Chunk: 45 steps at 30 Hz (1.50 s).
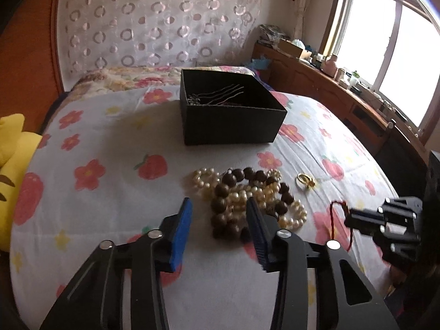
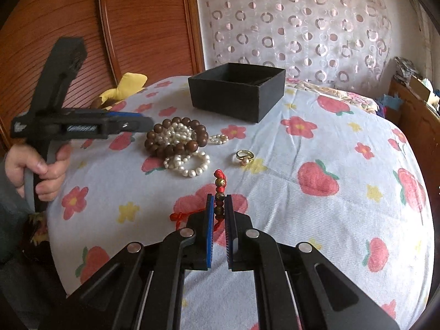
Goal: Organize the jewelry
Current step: 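Grasp the red bead bracelet with the right tool while the left tool grasps the brown wooden bead bracelet, then lift both bead bracelets and carry them over the black box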
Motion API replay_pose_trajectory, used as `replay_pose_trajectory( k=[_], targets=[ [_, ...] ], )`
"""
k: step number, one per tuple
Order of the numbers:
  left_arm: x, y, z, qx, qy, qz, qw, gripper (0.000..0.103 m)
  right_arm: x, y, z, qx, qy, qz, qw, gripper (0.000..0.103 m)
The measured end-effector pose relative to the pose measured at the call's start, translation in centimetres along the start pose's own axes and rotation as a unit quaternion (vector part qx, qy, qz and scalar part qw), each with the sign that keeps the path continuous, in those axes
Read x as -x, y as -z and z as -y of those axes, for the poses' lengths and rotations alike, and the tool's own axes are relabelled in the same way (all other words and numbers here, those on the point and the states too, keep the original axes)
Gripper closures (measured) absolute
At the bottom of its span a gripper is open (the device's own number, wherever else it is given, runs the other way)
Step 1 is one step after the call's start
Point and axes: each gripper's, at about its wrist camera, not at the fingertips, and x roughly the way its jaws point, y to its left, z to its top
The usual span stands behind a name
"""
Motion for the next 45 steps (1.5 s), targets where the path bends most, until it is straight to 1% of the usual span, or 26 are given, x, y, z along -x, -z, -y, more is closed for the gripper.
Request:
replay_pose_trajectory(
  k=[5,12,13,14,16,20,27,33,37,45],
  targets=[
    [-1.8,-0.5,0.1,0.006,0.007,-0.022,0.9997,0.071,0.0,0.0,-0.2,0.002,0.002,0.004,1.000,0.095],
    [-2.1,-0.7,0.0,0.008,0.010,-0.025,0.9996,0.073,0.0,0.1,-0.3,0.003,0.003,0.007,1.000,0.095],
    [-2.1,-0.8,-0.1,0.009,0.013,-0.026,0.9995,0.077,0.0,0.1,-0.3,0.004,0.003,0.008,1.000,0.095],
    [-2.1,-0.9,-0.1,0.010,0.014,-0.028,0.9995,0.084,0.0,0.1,-0.3,0.003,0.003,0.007,1.000,0.095],
    [-2.1,-0.8,-0.2,0.009,0.016,-0.029,0.9994,0.089,0.0,0.1,-0.3,0.003,0.003,0.007,1.000,0.095],
    [-1.7,-0.5,0.2,0.000,0.019,-0.025,0.9995,0.091,0.0,0.1,-0.2,0.004,0.003,0.007,1.000,0.095],
    [1.2,-0.8,1.8,-0.018,0.022,0.014,0.9995,0.091,0.0,0.1,-0.3,0.003,0.003,0.007,1.000,0.095],
    [4.4,-1.8,3.7,-0.039,0.020,0.056,0.9974,0.091,0.0,0.2,-0.3,0.004,0.003,0.007,1.000,0.095],
    [5.8,-2.4,4.3,-0.046,0.017,0.078,0.9958,0.091,0.0,0.2,-0.3,0.002,0.002,0.008,1.000,0.095],
    [7.7,-3.6,4.7,-0.053,0.010,0.106,0.9929,0.091,-0.2,0.1,-0.3,0.002,0.003,0.005,1.000,0.095]
  ],
)
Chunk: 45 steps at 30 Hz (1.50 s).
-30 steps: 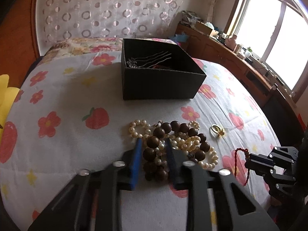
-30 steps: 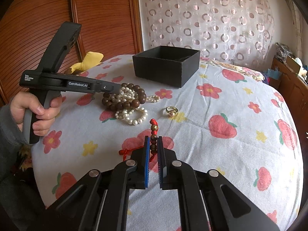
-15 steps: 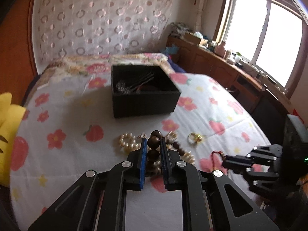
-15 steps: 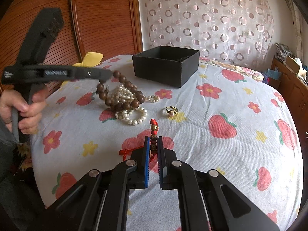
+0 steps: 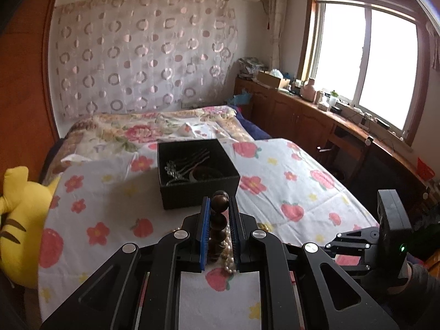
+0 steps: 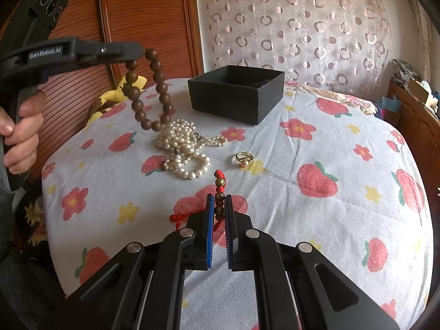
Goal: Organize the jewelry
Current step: 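Lift both bead bracelets and carry them over the black box, then lower both bracelets into the black box and open both tools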
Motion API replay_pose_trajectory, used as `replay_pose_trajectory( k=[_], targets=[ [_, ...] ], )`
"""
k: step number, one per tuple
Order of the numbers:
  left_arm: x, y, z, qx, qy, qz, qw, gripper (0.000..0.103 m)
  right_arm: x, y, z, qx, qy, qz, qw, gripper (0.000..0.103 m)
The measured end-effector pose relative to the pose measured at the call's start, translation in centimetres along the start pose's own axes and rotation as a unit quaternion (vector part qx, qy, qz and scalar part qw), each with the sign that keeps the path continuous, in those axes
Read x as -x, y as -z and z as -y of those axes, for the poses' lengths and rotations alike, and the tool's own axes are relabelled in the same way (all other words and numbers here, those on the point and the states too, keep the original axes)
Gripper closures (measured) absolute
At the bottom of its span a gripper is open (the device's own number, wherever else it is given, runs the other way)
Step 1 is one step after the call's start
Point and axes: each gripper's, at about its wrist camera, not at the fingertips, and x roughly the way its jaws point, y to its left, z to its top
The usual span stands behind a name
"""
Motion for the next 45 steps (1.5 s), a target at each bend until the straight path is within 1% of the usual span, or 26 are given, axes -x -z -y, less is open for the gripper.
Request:
replay_pose_trajectory(
  k=[2,5,11,17,25,31,35,41,45],
  targets=[
    [0.1,-0.4,-0.1,-0.001,-0.002,0.004,1.0000,0.091,0.1,-0.2,-0.2,0.005,0.003,0.000,1.000,0.095],
    [0.3,-1.0,-0.1,-0.004,-0.007,0.011,0.9999,0.091,0.7,-1.0,-0.6,0.014,0.003,0.010,1.000,0.095],
    [-0.2,-2.5,0.3,-0.015,-0.014,0.017,0.9996,0.091,2.3,-3.8,-1.1,0.031,0.011,0.042,0.999,0.095],
    [-0.7,-4.3,0.3,-0.021,-0.023,0.024,0.9992,0.091,3.1,-6.1,-0.1,0.034,0.018,0.060,0.997,0.095],
    [-2.3,-6.9,-0.5,-0.023,-0.041,0.024,0.9986,0.091,2.5,-9.0,0.4,0.042,0.028,0.070,0.996,0.095],
    [-4.1,-8.7,-1.3,-0.020,-0.043,0.020,0.9987,0.091,1.5,-11.4,1.0,0.043,0.030,0.078,0.996,0.095],
    [-5.9,-9.0,-1.6,-0.019,-0.051,0.007,0.9985,0.091,0.5,-13.0,1.6,0.043,0.036,0.081,0.995,0.095],
    [-8.7,-8.0,-3.1,-0.010,-0.067,-0.014,0.9976,0.091,-1.6,-14.7,2.7,0.035,0.044,0.075,0.996,0.095],
    [-10.7,-7.1,-4.5,-0.001,-0.073,-0.036,0.9967,0.091,-3.2,-15.6,3.2,0.036,0.049,0.070,0.996,0.095]
  ],
)
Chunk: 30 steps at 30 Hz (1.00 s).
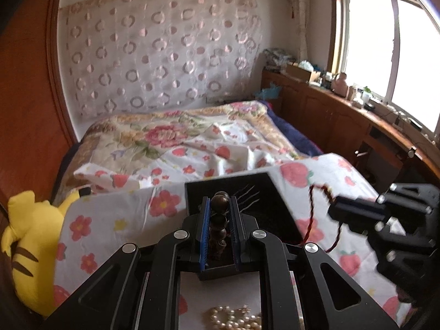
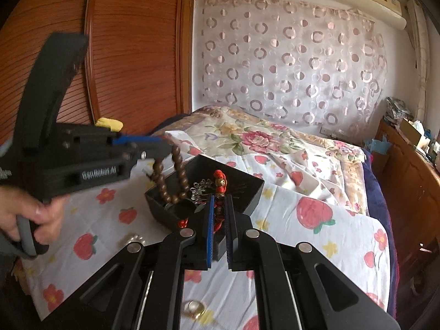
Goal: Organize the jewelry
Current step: 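Lower both bracelets into the black box and open both tools, then withdraw both tools and move the right tool to the gold ring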
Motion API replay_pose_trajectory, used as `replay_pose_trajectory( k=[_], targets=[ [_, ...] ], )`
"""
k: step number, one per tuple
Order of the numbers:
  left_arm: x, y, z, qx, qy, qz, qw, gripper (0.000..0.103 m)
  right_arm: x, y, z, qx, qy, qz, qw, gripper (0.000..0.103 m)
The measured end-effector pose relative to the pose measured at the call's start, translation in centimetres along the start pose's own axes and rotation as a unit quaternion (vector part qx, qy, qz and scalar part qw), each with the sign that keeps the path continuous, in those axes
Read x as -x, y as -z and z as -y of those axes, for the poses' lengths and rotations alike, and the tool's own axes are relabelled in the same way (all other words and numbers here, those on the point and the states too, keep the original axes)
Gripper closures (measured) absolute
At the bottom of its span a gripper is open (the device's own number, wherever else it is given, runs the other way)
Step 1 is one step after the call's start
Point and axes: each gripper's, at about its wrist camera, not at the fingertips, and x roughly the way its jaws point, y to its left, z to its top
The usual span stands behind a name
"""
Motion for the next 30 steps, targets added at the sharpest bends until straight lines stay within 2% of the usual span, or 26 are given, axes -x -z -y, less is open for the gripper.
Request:
replay_pose_trajectory(
  k=[3,7,9,10,11,14,15,16,17,20,23,25,27,30],
  targets=[
    [-1.4,0.5,-0.8,0.007,-0.001,-0.017,0.9998,0.091,-1.3,-0.4,0.4,0.003,0.004,-0.007,1.000,0.095],
    [-1.5,1.1,-1.5,0.011,-0.002,-0.019,0.9998,0.090,-2.8,-0.9,0.9,0.000,0.010,-0.017,1.000,0.095],
    [-1.2,1.4,-1.7,0.017,-0.003,-0.016,0.9997,0.085,-3.6,-1.0,1.1,-0.003,0.008,-0.023,1.000,0.095],
    [-1.0,1.6,-1.8,0.019,-0.006,-0.013,0.9997,0.075,-4.0,-0.9,1.1,-0.004,0.008,-0.027,1.000,0.095],
    [-0.7,1.7,-1.8,0.017,-0.009,-0.009,0.9998,0.070,-4.5,-0.7,1.0,-0.004,0.008,-0.031,0.999,0.095],
    [0.3,1.9,-1.7,0.014,-0.017,0.001,0.9998,0.042,-5.5,-0.2,0.6,-0.003,0.010,-0.041,0.999,0.095],
    [0.9,2.0,-1.8,0.016,-0.018,0.005,0.9997,0.035,-5.7,0.0,0.6,-0.004,0.009,-0.043,0.999,0.094],
    [1.3,2.1,-1.9,0.019,-0.019,0.009,0.9996,0.023,-6.0,0.2,0.6,-0.006,0.008,-0.046,0.999,0.094],
    [1.9,2.3,-2.1,0.024,-0.017,0.016,0.9994,0.015,-6.1,0.5,0.5,-0.008,0.006,-0.049,0.999,0.094],
    [3.4,2.9,-2.5,0.034,-0.015,0.031,0.9988,0.008,-6.7,0.9,0.4,-0.013,0.004,-0.056,0.998,0.094],
    [4.3,3.7,-2.9,0.042,-0.015,0.040,0.9982,0.008,-6.8,1.2,0.3,-0.013,0.005,-0.059,0.998,0.094],
    [4.9,4.4,-3.1,0.041,-0.020,0.047,0.9979,0.008,-6.7,1.2,0.2,-0.011,0.007,-0.060,0.998,0.089],
    [5.2,4.9,-3.2,0.038,-0.022,0.052,0.9977,0.008,-6.5,1.2,0.0,-0.009,0.010,-0.056,0.998,0.074],
    [5.3,6.3,-3.5,0.037,-0.025,0.051,0.9977,0.008,-6.0,1.1,-0.1,-0.007,0.010,-0.051,0.999,0.069]
  ],
)
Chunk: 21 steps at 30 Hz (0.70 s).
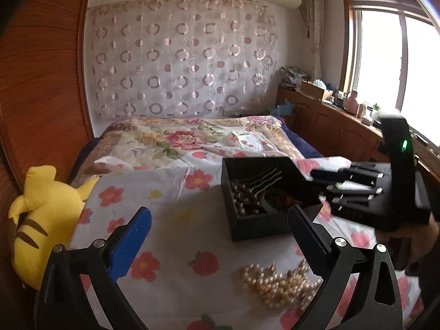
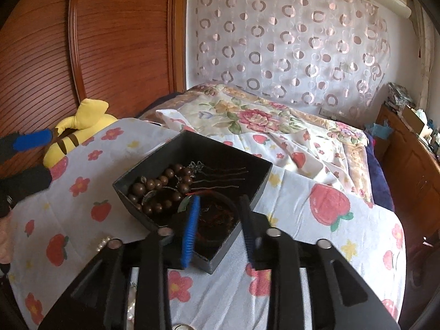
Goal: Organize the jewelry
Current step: 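Withdraw both tools and move the right tool to the gold ring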
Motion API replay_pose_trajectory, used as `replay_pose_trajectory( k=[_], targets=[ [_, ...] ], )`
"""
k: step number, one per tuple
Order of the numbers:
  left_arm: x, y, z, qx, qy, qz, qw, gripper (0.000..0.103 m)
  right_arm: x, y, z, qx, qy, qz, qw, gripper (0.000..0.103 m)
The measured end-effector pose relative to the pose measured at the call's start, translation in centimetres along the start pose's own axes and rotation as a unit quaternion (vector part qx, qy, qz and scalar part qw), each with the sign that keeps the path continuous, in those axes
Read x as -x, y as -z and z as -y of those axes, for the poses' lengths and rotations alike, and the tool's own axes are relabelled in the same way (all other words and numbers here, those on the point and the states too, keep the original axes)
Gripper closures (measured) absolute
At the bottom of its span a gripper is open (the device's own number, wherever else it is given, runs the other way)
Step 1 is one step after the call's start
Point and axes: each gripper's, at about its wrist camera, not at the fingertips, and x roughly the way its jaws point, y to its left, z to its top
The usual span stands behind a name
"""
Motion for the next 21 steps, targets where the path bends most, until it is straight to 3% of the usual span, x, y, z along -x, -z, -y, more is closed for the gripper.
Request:
replay_pose_trajectory(
  k=[8,21],
  targets=[
    [0.9,2.9,-0.8,0.008,-0.006,-0.012,0.9999,0.008,3.6,2.3,-0.9,0.022,-0.016,0.006,1.000,0.069],
    [2.8,6.6,-0.7,0.016,0.016,-0.037,0.9991,0.008,3.5,9.4,-1.6,0.031,-0.044,-0.078,0.996,0.073]
  ],
)
